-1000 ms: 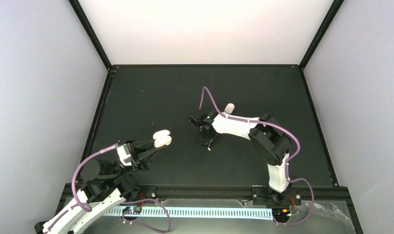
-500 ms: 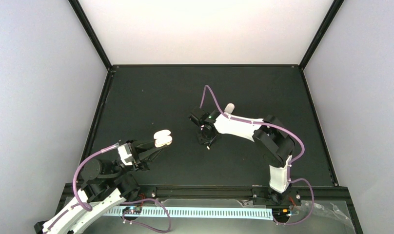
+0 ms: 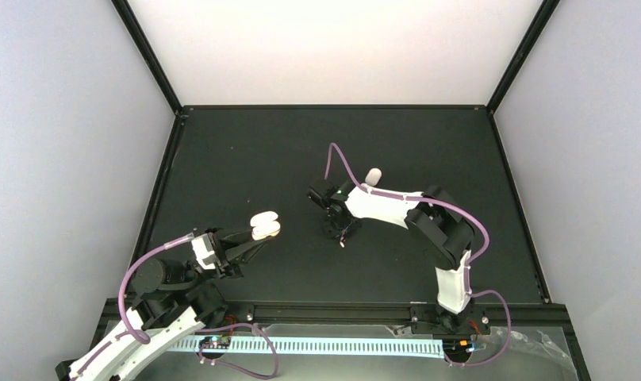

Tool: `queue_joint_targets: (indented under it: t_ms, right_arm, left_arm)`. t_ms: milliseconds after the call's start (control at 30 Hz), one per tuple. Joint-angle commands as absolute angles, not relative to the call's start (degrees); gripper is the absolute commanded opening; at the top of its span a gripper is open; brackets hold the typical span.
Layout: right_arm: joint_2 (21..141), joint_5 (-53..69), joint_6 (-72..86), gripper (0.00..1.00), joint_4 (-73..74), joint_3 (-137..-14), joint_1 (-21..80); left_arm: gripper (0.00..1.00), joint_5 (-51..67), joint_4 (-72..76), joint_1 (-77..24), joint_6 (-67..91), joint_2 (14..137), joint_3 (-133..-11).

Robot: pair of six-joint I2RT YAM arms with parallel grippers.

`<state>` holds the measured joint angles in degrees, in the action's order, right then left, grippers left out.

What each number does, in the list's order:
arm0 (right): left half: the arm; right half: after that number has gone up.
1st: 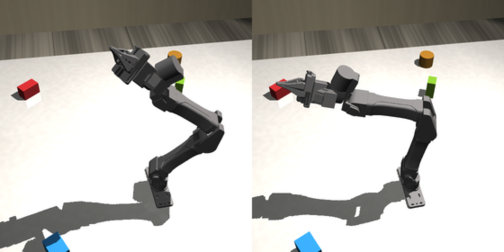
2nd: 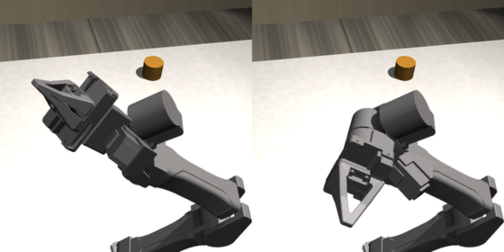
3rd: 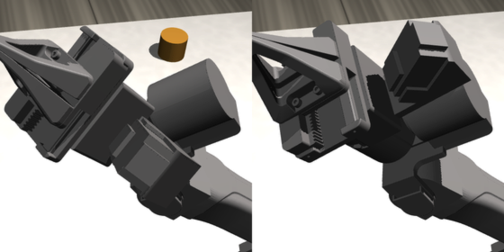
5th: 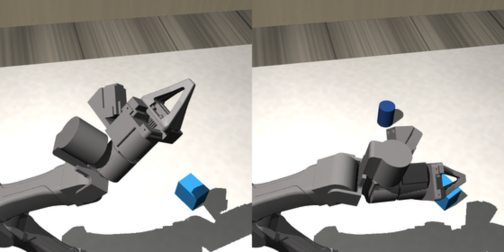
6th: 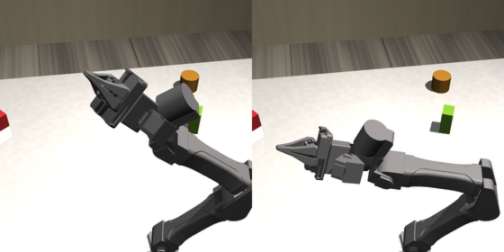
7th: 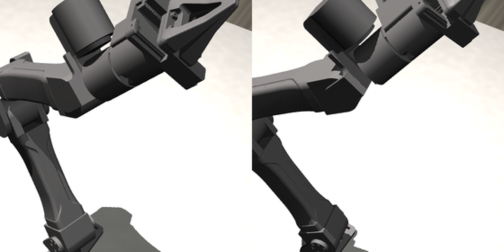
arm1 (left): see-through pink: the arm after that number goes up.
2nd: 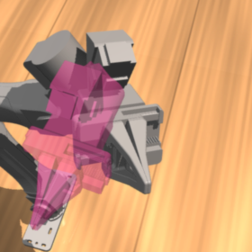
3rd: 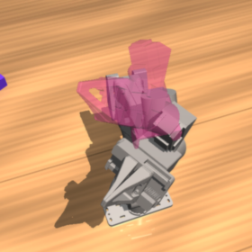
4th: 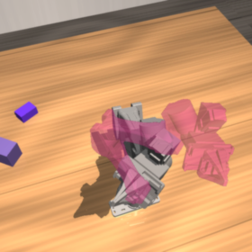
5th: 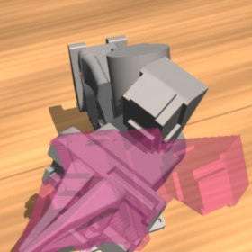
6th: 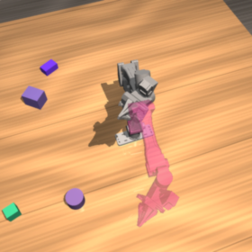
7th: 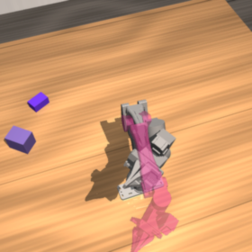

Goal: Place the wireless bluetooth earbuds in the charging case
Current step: Pick up the earbud from the center of the board.

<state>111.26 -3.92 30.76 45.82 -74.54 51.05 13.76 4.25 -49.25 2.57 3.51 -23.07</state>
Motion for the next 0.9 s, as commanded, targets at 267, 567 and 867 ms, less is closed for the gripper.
queue_joint_targets:
  t_ms: [267, 567, 867]
  right_arm:
    - [113.95, -3.11, 28.36, 0.21, 48.36, -76.95, 51.31]
    - [114.69, -2.0, 28.22, 0.17, 48.36, -76.92, 51.31]
    - [112.12, -3.31, 29.76, 0.13, 46.48, -75.9, 51.32]
  left_arm:
    - [0.02, 14.98, 4.83, -49.55, 3.16, 4.31, -23.55]
    - [0.02, 15.05, 4.83, -49.52, 3.19, 4.26, -23.55]
    - [0.02, 14.95, 4.79, -49.57, 3.25, 4.31, -23.55]
